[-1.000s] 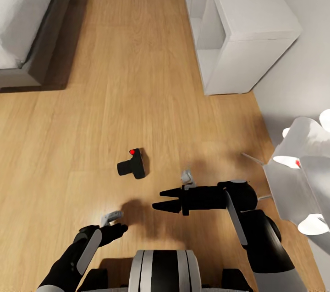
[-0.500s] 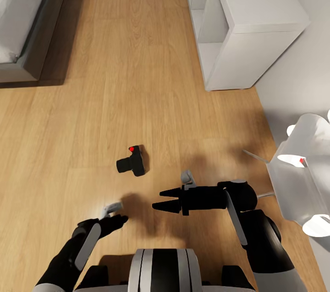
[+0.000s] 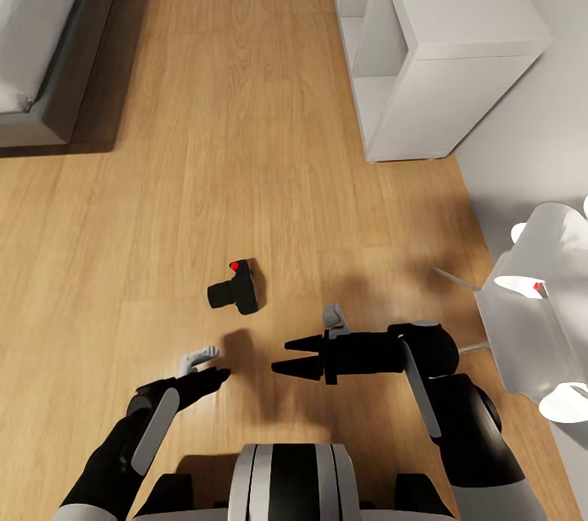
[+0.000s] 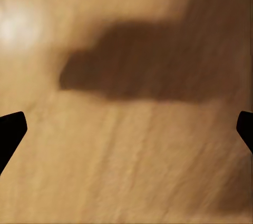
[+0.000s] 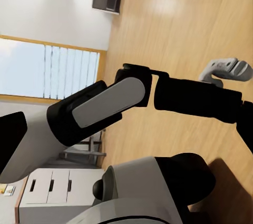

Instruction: Attach the digital camera to the camera tripod in the bedroom.

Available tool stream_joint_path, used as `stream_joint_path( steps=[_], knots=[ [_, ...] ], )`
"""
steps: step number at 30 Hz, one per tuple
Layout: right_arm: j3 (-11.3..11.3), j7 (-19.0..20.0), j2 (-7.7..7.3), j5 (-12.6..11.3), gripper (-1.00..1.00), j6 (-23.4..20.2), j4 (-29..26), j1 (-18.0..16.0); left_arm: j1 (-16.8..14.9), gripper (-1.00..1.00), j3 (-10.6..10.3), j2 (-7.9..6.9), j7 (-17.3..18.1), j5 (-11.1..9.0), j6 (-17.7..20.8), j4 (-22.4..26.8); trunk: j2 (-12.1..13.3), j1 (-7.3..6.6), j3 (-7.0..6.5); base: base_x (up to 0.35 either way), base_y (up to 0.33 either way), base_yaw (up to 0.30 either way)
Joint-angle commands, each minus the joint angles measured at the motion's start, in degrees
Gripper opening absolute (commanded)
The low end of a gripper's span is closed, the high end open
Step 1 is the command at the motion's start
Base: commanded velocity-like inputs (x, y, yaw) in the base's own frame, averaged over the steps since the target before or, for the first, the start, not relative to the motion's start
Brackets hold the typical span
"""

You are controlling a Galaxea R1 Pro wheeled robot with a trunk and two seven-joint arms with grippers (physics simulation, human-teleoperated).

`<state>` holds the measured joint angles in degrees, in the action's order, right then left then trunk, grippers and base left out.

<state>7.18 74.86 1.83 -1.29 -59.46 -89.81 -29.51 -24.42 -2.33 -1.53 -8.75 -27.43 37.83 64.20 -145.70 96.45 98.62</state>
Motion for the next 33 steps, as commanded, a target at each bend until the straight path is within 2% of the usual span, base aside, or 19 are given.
stream_joint_path(
  steps=[1,14,17,19,24,25,30,31,33],
  knots=[
    [0.0,0.1,0.01,-0.1,1.0,-0.5,0.0,0.0,0.0,1.0,-0.2,-0.06,-0.6,-0.6,0.1,0.1,0.0,-0.01,0.03,0.0,0.0,0.0],
    [-0.4,0.1,0.01,-0.1,1.0,-0.5,0.0,0.0,0.0,1.0,-0.3,0.09,-0.7,-0.5,0.1,0.1,0.0,-0.01,0.03,0.0,0.0,0.0],
    [-0.4,0.1,0.01,-0.1,1.0,-0.5,0.0,0.0,0.0,1.0,-0.5,0.54,-0.7,-0.5,-0.1,-0.4,0.0,-0.01,0.03,0.0,0.0,0.0],
    [-0.4,0.0,0.01,-0.1,1.0,-0.5,0.0,0.0,0.0,1.0,-0.7,1.44,-0.7,-0.4,-1.1,-0.8,0.0,-0.01,0.03,0.0,0.0,0.0],
    [-0.4,0.0,0.01,-0.1,1.0,-0.5,0.0,0.0,-0.3,1.0,-0.8,2.25,-0.7,0.6,-5.6,-0.9,0.0,-0.01,0.03,0.0,0.0,0.0],
    [-0.4,0.0,0.01,-0.1,1.0,-0.5,0.0,0.0,-1.1,1.0,-0.8,2.45,-0.8,1.3,-7.0,-1.1,0.0,-0.01,0.03,0.0,0.0,0.0],
    [-0.4,0.0,0.01,-0.1,1.0,-0.5,0.0,0.0,-4.4,1.0,-0.7,2.84,-1.5,3.3,-8.8,-2.6,0.0,-0.01,0.03,0.0,0.0,0.0],
    [-0.5,0.0,0.01,-0.1,1.0,-0.5,0.0,0.0,-7.5,1.0,-0.7,3.44,-4.1,4.6,-9.6,-5.2,0.0,-0.01,0.03,0.0,0.0,0.0],
    [-0.6,0.0,0.01,-0.1,1.0,-0.5,0.0,0.0,-8.7,1.0,-0.7,3.87,-5.5,4.8,-9.8,-6.0,0.0,-0.01,0.03,0.0,0.0,0.0]
  ],
)
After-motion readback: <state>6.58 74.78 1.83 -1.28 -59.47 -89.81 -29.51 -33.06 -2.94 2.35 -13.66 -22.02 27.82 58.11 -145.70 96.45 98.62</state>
